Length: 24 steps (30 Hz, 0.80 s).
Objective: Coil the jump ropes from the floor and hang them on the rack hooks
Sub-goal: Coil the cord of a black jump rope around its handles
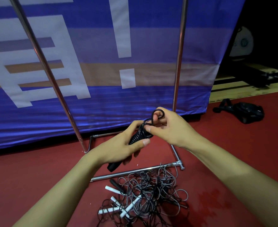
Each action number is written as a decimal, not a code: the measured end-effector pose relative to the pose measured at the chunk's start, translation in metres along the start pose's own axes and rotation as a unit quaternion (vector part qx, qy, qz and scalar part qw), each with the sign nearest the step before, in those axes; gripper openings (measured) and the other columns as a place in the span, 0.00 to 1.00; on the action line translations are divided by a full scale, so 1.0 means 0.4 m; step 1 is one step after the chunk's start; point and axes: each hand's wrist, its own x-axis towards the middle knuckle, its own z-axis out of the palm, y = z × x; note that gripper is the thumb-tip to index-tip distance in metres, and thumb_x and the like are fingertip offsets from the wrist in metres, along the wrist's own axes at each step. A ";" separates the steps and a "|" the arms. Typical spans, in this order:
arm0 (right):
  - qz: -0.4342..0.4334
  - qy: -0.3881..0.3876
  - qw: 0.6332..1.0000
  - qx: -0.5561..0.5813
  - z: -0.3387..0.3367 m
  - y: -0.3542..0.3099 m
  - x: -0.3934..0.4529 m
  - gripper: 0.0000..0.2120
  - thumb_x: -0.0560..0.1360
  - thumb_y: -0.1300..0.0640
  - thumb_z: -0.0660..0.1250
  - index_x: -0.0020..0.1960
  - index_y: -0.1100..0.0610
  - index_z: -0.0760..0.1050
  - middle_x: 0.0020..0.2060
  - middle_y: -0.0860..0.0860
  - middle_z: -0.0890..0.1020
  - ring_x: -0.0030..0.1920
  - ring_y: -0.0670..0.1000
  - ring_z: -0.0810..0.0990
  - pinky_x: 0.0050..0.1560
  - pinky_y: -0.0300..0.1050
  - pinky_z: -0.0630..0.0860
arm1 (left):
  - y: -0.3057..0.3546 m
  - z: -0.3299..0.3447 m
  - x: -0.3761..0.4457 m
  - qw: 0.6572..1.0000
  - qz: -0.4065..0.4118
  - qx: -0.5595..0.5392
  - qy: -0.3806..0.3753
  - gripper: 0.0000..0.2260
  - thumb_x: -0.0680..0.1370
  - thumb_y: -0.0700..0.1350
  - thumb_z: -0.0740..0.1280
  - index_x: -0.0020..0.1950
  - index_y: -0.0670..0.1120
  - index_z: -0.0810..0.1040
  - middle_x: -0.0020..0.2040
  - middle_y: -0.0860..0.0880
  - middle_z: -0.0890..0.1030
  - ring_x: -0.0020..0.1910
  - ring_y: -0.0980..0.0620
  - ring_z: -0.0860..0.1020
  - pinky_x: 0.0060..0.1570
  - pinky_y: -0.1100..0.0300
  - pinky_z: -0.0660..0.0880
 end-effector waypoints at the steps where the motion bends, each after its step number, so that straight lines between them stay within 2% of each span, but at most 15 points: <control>1: 0.005 0.004 1.000 0.004 0.002 0.002 0.001 0.15 0.66 0.42 0.75 0.42 0.46 0.70 0.38 0.45 0.85 0.48 0.55 0.87 0.58 0.65 0.79 | 0.000 -0.001 -0.001 1.000 0.000 -0.003 0.003 0.16 0.83 0.55 0.66 0.69 0.63 0.65 0.37 0.47 0.79 0.29 0.48 0.76 0.32 0.52 0.76; 4: 0.015 0.001 1.000 0.023 0.005 0.004 0.001 0.15 0.66 0.43 0.74 0.43 0.47 0.70 0.43 0.48 0.88 0.50 0.53 0.87 0.61 0.65 0.78 | -0.005 -0.002 -0.001 1.000 0.000 -0.008 0.010 0.14 0.83 0.56 0.66 0.66 0.61 0.66 0.37 0.48 0.78 0.29 0.48 0.75 0.31 0.52 0.75; 6: 0.000 -0.007 1.000 0.013 0.013 0.002 -0.001 0.12 0.69 0.46 0.73 0.43 0.46 0.69 0.44 0.46 0.87 0.50 0.49 0.87 0.61 0.64 0.78 | -0.007 -0.001 -0.002 1.000 -0.004 -0.009 0.016 0.13 0.82 0.57 0.67 0.63 0.59 0.66 0.37 0.48 0.77 0.30 0.50 0.74 0.32 0.54 0.74; 8: -0.024 -0.020 0.999 -0.008 0.021 -0.001 0.000 0.10 0.73 0.53 0.71 0.44 0.47 0.69 0.41 0.43 0.85 0.49 0.46 0.86 0.58 0.62 0.79 | -0.002 0.001 -0.002 1.000 -0.008 -0.001 0.018 0.15 0.81 0.57 0.67 0.61 0.55 0.64 0.37 0.49 0.77 0.31 0.51 0.73 0.32 0.57 0.74; 10: -0.040 -0.036 0.998 -0.012 0.019 -0.009 0.005 0.09 0.76 0.57 0.70 0.45 0.50 0.69 0.39 0.43 0.82 0.48 0.47 0.86 0.57 0.62 0.80 | 0.002 0.002 0.000 1.000 -0.007 0.003 0.017 0.16 0.81 0.57 0.67 0.59 0.52 0.64 0.38 0.49 0.78 0.31 0.51 0.73 0.32 0.58 0.73; 12: -0.045 -0.043 0.998 -0.001 0.012 -0.014 0.007 0.10 0.76 0.58 0.71 0.47 0.53 0.69 0.40 0.41 0.79 0.46 0.50 0.85 0.55 0.62 0.80 | 0.001 0.005 0.001 1.000 -0.010 -0.010 0.017 0.15 0.82 0.57 0.68 0.58 0.52 0.65 0.37 0.50 0.78 0.30 0.50 0.73 0.32 0.57 0.74; 14: -0.043 -0.046 0.998 -0.005 0.007 -0.006 0.006 0.12 0.76 0.61 0.73 0.49 0.53 0.69 0.40 0.40 0.77 0.44 0.47 0.83 0.55 0.61 0.81 | -0.003 0.005 0.001 1.000 -0.008 -0.006 0.008 0.13 0.82 0.57 0.68 0.57 0.54 0.66 0.37 0.50 0.78 0.30 0.50 0.74 0.32 0.56 0.74; 18: -0.042 -0.091 0.994 -0.033 0.009 0.008 -0.004 0.12 0.76 0.57 0.73 0.49 0.49 0.69 0.44 0.41 0.77 0.47 0.46 0.82 0.56 0.59 0.81 | -0.013 0.002 -0.007 1.000 -0.003 0.021 -0.007 0.10 0.82 0.57 0.67 0.57 0.59 0.68 0.38 0.48 0.80 0.30 0.51 0.74 0.32 0.57 0.74; 21: -0.057 -0.051 0.997 -0.013 0.012 -0.001 -0.001 0.12 0.77 0.59 0.73 0.49 0.51 0.69 0.46 0.48 0.81 0.47 0.49 0.84 0.56 0.59 0.81 | -0.011 -0.005 0.000 1.000 0.003 -0.024 0.015 0.09 0.83 0.54 0.67 0.61 0.60 0.71 0.36 0.50 0.76 0.30 0.51 0.73 0.32 0.58 0.73; 23: -0.080 -0.014 0.997 0.006 0.007 -0.013 0.002 0.12 0.78 0.54 0.72 0.47 0.53 0.67 0.49 0.49 0.85 0.49 0.52 0.85 0.56 0.61 0.81 | -0.011 -0.004 0.005 1.000 0.000 -0.028 0.008 0.11 0.83 0.52 0.66 0.65 0.60 0.71 0.36 0.51 0.75 0.30 0.55 0.72 0.31 0.61 0.72; 24: -0.089 -0.004 0.996 0.002 -0.001 -0.018 0.003 0.12 0.80 0.52 0.69 0.47 0.55 0.67 0.51 0.49 0.87 0.51 0.51 0.86 0.57 0.60 0.80 | -0.015 -0.002 0.006 1.000 -0.005 -0.024 0.000 0.12 0.83 0.52 0.66 0.65 0.60 0.71 0.36 0.51 0.74 0.29 0.56 0.72 0.31 0.62 0.72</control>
